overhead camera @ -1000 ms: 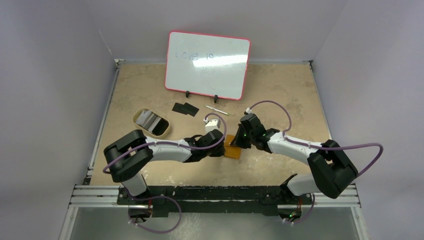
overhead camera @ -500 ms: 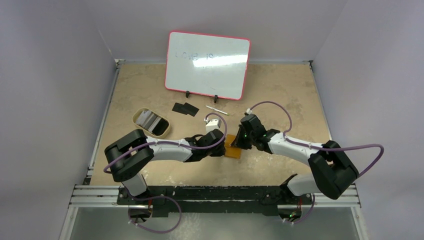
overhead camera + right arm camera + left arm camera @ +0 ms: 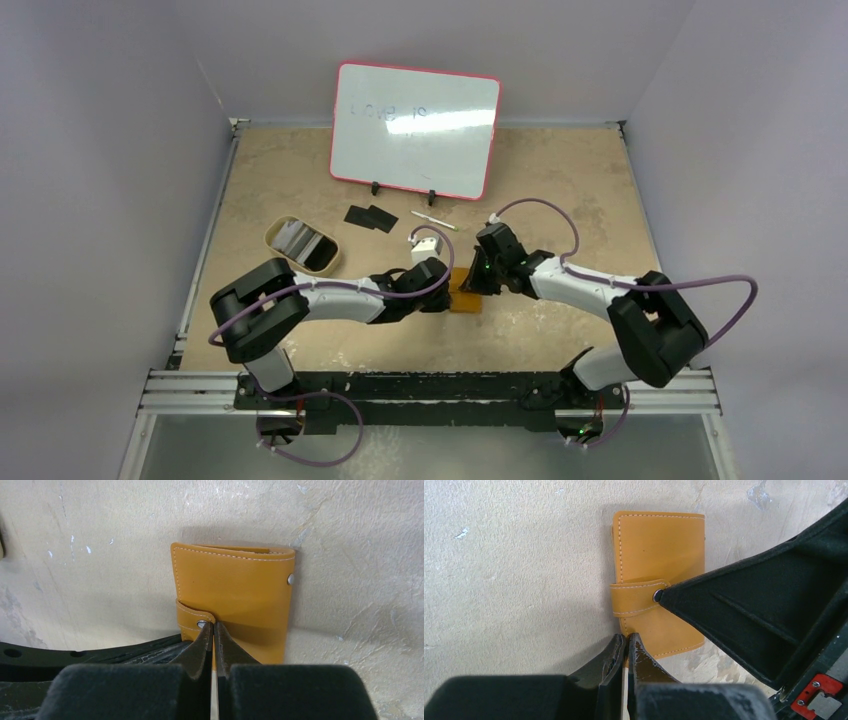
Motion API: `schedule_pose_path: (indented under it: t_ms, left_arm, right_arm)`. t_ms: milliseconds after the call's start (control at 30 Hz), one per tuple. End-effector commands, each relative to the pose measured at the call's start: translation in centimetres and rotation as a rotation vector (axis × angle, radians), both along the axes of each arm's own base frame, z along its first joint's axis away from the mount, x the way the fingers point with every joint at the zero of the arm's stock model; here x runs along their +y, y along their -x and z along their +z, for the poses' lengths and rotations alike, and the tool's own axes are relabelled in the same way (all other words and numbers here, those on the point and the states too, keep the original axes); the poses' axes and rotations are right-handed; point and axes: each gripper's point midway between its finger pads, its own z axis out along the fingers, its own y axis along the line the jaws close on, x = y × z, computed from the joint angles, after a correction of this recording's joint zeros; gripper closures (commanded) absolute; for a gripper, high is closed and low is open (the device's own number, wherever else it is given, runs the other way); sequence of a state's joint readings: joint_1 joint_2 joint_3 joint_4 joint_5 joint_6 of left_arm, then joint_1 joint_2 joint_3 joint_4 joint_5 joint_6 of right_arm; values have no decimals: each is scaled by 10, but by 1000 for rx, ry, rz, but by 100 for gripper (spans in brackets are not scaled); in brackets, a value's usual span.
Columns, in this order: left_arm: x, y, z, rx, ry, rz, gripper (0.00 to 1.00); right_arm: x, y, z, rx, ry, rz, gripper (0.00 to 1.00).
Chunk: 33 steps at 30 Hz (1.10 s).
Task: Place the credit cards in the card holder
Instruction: Close the card holder at the center of the board.
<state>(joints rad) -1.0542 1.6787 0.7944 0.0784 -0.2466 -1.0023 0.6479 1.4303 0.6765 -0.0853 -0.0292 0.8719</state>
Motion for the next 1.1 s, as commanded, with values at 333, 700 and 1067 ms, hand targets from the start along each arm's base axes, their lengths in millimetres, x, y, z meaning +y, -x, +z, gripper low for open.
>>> schedule_pose_path:
  t_ms: [333, 700, 1067]
  left_arm:
    - [10, 10, -27, 33, -95, -47, 100]
    - [9, 8, -25, 30, -92, -37, 100]
    - [16, -3, -11, 6, -103, -13, 97]
  right_arm:
    - [-16, 18, -26, 118, 121, 6, 100]
    - [-11, 7, 2, 67, 108, 18, 82]
    - [-18, -2, 67, -116, 33, -19, 63]
